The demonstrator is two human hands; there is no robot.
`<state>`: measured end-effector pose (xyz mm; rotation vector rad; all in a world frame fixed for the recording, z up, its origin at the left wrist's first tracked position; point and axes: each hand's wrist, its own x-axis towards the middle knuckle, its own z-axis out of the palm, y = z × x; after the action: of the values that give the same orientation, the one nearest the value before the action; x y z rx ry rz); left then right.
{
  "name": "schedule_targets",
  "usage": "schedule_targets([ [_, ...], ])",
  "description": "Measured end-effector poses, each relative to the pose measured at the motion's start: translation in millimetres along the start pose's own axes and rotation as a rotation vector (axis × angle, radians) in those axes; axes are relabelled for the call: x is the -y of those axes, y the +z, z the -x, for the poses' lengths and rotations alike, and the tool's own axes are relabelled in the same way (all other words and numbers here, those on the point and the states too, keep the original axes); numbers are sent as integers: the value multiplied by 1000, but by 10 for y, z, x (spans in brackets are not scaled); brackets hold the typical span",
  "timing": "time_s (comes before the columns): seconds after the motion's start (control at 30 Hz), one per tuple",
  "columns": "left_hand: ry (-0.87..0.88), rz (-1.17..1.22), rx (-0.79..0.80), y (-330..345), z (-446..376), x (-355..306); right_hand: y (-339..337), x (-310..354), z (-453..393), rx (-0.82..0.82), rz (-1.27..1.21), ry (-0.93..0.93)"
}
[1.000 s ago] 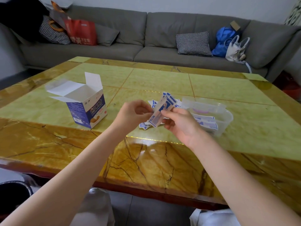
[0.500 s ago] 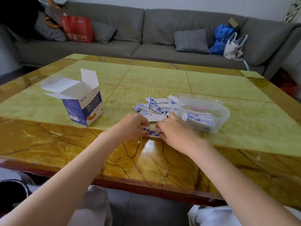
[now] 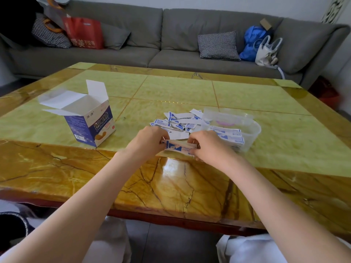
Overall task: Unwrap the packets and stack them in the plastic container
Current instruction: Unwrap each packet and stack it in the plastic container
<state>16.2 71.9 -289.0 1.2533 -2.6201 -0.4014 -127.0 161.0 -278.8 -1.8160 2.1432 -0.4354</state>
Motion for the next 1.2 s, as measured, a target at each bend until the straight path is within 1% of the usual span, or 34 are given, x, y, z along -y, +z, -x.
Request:
schedule_targets([
  [0.1, -21, 26, -5, 15, -9, -3, -21, -14, -8, -3, -11, 8],
  [0.27, -16, 64, -43, 16, 24, 51, -44, 41, 3, 26, 132, -25],
  [0.43, 1, 128, 36, 17, 45, 31, -44, 86, -24, 10, 161, -20],
  [0.6, 20, 128, -3, 25, 57, 20, -19, 119, -43, 16, 175, -13],
  [0.7, 14, 155, 15, 11, 57, 44, -11, 124, -44, 8, 190, -20],
  [0.8, 13, 150, 17, 12, 68, 63, -7, 133, -47, -2, 184, -22],
  [0.93, 0, 108, -48, 20, 51, 107, 11, 116, -85, 39, 83, 8],
  [1.03, -40, 136, -44, 13, 29, 134, 30, 56, -111, -15, 18, 10],
  [1.2, -74, 191, -42, 4, 31, 204, 80, 94, -122, 38, 84, -15],
])
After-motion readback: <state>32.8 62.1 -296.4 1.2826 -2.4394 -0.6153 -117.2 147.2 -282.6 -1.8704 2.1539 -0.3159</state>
